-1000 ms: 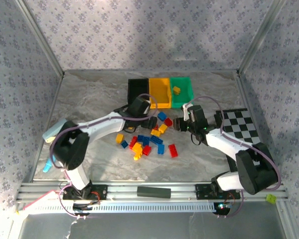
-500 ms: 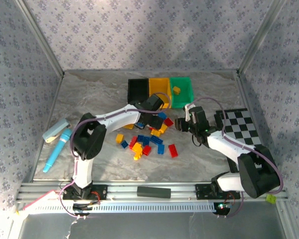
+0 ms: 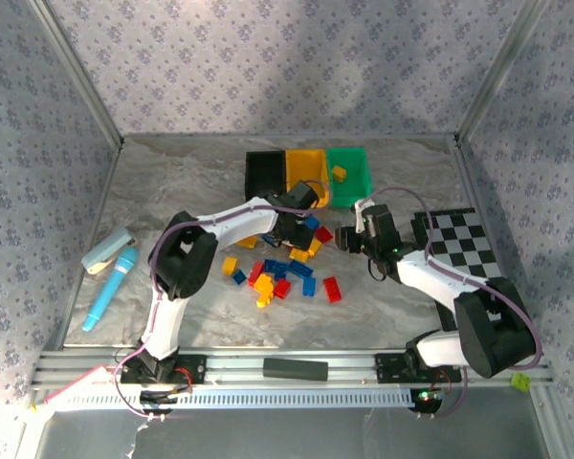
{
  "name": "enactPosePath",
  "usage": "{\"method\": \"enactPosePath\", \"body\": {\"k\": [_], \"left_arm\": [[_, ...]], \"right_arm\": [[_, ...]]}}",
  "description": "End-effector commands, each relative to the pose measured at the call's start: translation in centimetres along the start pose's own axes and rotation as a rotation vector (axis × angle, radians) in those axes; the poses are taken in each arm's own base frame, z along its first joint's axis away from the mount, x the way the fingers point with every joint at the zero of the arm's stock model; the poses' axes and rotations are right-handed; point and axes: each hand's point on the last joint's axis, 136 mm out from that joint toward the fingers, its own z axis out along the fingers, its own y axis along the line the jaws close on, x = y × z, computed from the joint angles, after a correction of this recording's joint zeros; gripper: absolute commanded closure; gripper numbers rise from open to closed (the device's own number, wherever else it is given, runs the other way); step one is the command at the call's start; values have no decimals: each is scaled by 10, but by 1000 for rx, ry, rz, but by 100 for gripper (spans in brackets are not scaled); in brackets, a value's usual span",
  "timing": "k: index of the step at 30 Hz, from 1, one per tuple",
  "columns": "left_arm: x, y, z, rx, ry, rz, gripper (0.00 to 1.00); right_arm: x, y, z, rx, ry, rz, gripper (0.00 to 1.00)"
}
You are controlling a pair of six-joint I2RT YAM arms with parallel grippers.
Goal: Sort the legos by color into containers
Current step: Pick up the lego from the center of the table.
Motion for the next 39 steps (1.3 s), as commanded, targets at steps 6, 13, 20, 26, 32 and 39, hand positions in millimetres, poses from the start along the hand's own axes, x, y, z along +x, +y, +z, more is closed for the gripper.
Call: {"method": "enactPosePath", "body": {"k": [6,13,20,26,32,39], "left_arm": [[2,-10,5,12,42,40,38],[0,-12,6,15,39,44,45],[2,-12,12,4,58,51,45],[-1,-12,10,2,45,57,58],[-14,-15,-4,17,-7,59,63],[-60,-19,-44,8,-138,94,63]], "right_arm": [[-5,-3,0,13,-12,12,43],[-5,-3,-1,16,-15,14,42],[-5,-4,-1,17,-18,16,42],[-6,-5,-2,21,-20,18,42],[-5,-6,-1,20,-18,20,42],[-6,-5,-2,16,-22,24,42]]}}
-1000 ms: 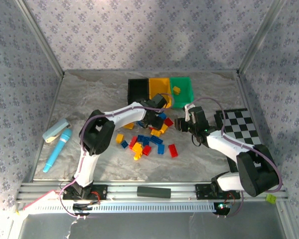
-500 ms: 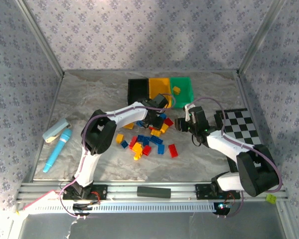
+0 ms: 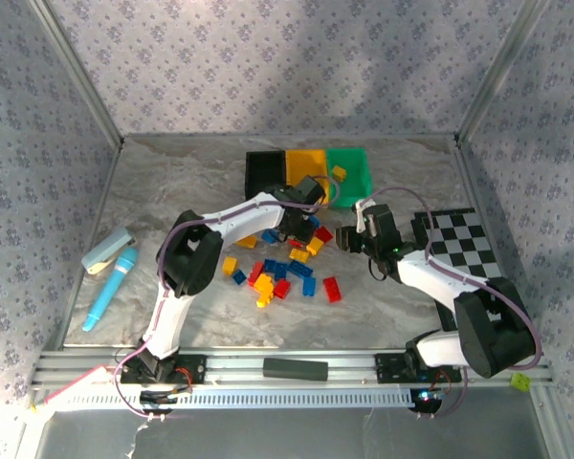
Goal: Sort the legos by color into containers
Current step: Pick up the lego from the center of the table, then place the lego in the container.
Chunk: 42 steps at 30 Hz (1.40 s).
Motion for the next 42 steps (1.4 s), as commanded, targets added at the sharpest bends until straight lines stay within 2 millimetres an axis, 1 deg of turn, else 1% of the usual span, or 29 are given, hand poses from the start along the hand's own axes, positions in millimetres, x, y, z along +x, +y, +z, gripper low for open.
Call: {"method": "enactPosePath", "body": {"k": [1,3,6,8,12,15,16,17,18,19,21,22,24,26,28,30,32,36,39,42], "left_arm": [[-44,-2,-39,-16,-119,36,63],[-67,1,-52,-24,-165,33,63],[-99,8,-65,-36,-231,18,63],[-118,16,-68,-42,-255,0,63],[-147,29,-61,-37,-293,-23,62],[-158,37,-48,-35,-299,-38,61],[-160,39,-44,-35,-300,-42,59],[-162,41,-41,-35,-303,-47,52],[-162,41,-39,-30,-303,-50,40],[-162,41,-39,-30,-302,-53,31],[-160,37,-42,-22,-298,-49,22],[-160,37,-45,-22,-299,-46,19],[-157,28,-53,-17,-305,-28,19],[-150,13,-62,-8,-311,14,19],[-141,-2,-71,-30,-328,77,19],[-128,-15,-78,-58,-338,139,20],[-116,-20,-80,-75,-332,152,20],[-92,-18,-71,-49,-284,104,20],[-79,-17,-64,-28,-261,72,20],[-63,-15,-47,-31,-223,52,20]], "right_arm": [[-5,-2,-1,10,-20,18,42],[-4,-3,0,15,-15,18,42],[-5,-4,-1,16,-19,18,42],[-6,-4,-2,18,-23,17,42],[-6,-6,-3,22,-25,21,42],[-5,-7,0,24,-19,23,42],[-5,-7,1,24,-14,24,42],[-6,-7,2,19,-11,25,42],[-5,-6,3,15,-9,26,42],[-6,-5,4,10,-8,26,42],[-5,-4,7,5,1,27,42],[-5,-3,8,3,5,29,42],[-5,-1,8,-10,5,32,42],[-6,1,8,-16,0,34,42],[-6,2,8,-17,6,33,42],[-5,2,7,-18,6,35,42],[-5,2,6,-17,2,34,42],[-6,-4,5,8,1,37,42],[-7,-5,2,12,-15,39,42],[-7,-9,1,23,-15,44,42]]}}
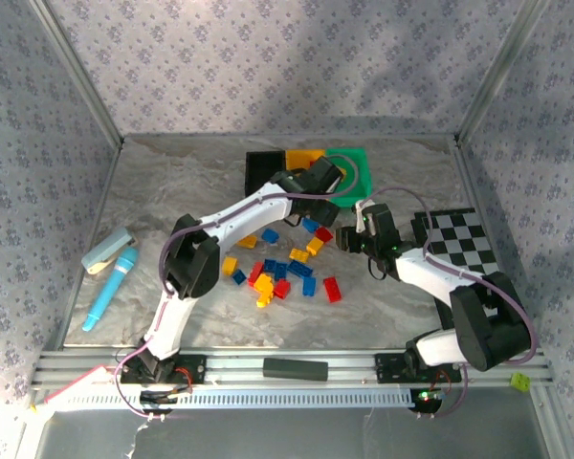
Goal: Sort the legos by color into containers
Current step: Place the lego in the container, then pick up the lego from the center of the table.
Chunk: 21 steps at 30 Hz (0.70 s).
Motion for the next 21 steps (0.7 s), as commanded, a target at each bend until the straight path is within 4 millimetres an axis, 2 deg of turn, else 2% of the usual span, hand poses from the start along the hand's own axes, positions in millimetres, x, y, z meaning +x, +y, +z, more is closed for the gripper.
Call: {"method": "enactPosePath", "body": {"k": [1,5,11,15,20,21], "left_arm": [[4,6,2,-1,-9,-61,20],[18,9,20,-11,48,-84,20],[25,11,43,16,109,-178,21],[22,4,50,87,111,-246,23],[23,3,56,82,127,-260,24],[19,3,54,84,121,-264,24]], "right_arm": [[-13,-5,-7,22,-44,27,42],[-13,-7,-8,24,-51,33,42],[-12,-7,-7,18,-46,42,42],[-13,-8,-9,14,-52,49,42],[-12,-10,-9,18,-50,55,42],[-14,-9,-10,14,-55,55,42]]}}
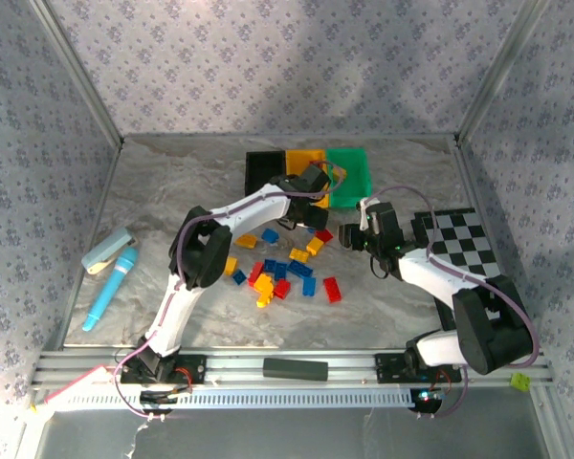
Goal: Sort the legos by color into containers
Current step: Pick up the lego from the center of the table.
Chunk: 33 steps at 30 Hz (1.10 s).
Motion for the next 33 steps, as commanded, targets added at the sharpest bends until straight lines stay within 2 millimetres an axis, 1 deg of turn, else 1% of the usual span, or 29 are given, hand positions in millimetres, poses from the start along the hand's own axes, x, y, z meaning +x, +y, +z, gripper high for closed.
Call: {"method": "enactPosePath", "body": {"k": [1,5,13,20,21,25,27,29,33], "left_arm": [[-13,-14,-6,38,-18,-27,24],[-9,-12,1,21,-4,-25,24],[-9,-9,11,-27,6,-6,25],[-4,-6,20,-52,27,-8,29],[-4,-5,21,-50,27,-7,30],[-3,-5,21,-54,27,2,45],[-5,-6,17,-50,17,3,46],[-7,-7,14,-44,1,8,54],[-12,-8,1,-47,-28,12,55]], "right_arm": [[-6,-1,-5,-6,-29,26,42],[-5,-2,-5,-2,-24,30,42],[-5,-1,-4,-10,-24,34,42],[-5,-3,-4,-7,-22,35,42],[-4,-3,-3,-4,-18,36,42],[-4,-3,-4,-9,-22,40,42],[-5,-4,-4,-7,-22,39,42],[-4,-4,-4,-4,-17,40,42],[-6,-6,-7,3,-34,40,42]]}}
